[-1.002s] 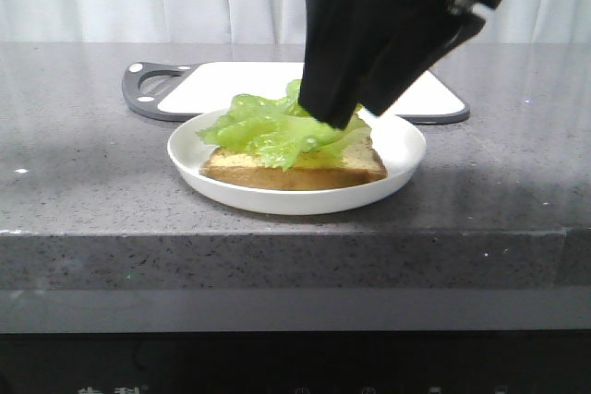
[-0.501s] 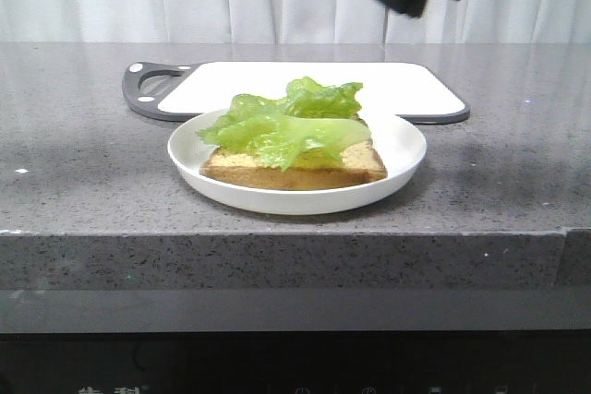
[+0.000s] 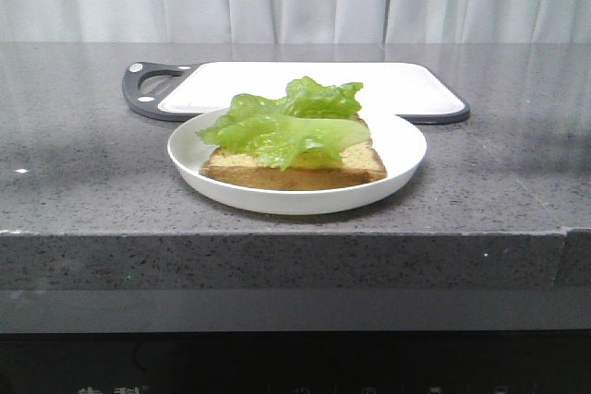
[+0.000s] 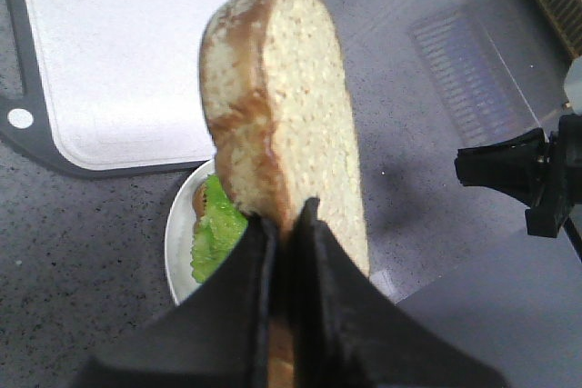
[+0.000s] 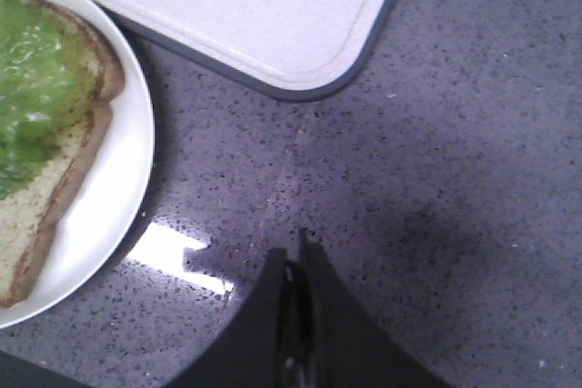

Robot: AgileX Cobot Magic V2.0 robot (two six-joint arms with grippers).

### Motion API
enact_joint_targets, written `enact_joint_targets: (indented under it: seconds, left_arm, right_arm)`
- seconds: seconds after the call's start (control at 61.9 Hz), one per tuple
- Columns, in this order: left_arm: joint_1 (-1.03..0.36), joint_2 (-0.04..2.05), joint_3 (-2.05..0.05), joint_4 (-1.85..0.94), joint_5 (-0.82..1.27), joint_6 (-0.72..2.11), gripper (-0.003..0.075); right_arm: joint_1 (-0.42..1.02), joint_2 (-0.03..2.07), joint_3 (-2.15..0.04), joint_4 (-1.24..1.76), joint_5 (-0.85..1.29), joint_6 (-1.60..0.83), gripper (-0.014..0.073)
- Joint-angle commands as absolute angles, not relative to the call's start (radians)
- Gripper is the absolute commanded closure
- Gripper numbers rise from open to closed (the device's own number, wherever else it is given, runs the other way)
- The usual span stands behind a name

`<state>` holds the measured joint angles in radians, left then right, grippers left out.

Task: Left arm grabs bread, right arm adds lettuce
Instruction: 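Raise the right gripper away from the plate, then lower the held bread slice onto the lettuce with the left gripper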

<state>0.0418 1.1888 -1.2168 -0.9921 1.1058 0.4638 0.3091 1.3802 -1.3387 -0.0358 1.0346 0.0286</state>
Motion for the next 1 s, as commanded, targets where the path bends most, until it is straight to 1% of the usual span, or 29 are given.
enact_joint_targets:
  seconds: [0.0,0.129,0.21,0.55,0.776,0.986]
  left_arm:
    - [0.018,1.176,-1.243,-1.112,1.087,0.463,0.0739]
    - [-0.032,1.225,-1.243,-1.221,1.106,0.463,0.0739]
    - [-0.084,1.28,-1.243,-1.282,1.123,0.463,0.0739]
    - [-0.221,1.47,-1.241,-1.292,1.107,0.46,0.0739]
    - [-0.232,1.578,-1.241,-1.285,1.09,0.46,0.0739]
    - [-0.232,1.638,-1.241,-1.233,1.094,0.434,0.0739]
  right_arm:
    - [0.284,1.267,-1.284,-0.019,0.896,0.03,0.066]
    - [0.284,1.174,-1.159,-0.019,0.789,0.03,0.066]
    - [0.284,1.132,-1.103,-0.018,0.774,0.03,0.0662]
    - [0.284,1.108,-1.073,-0.018,0.78,0.03,0.0662]
    - [0.284,1.108,-1.073,-0.017,0.78,0.03,0.0662]
    - [0.284,1.108,-1.073,-0.017,0.78,0.03,0.0662]
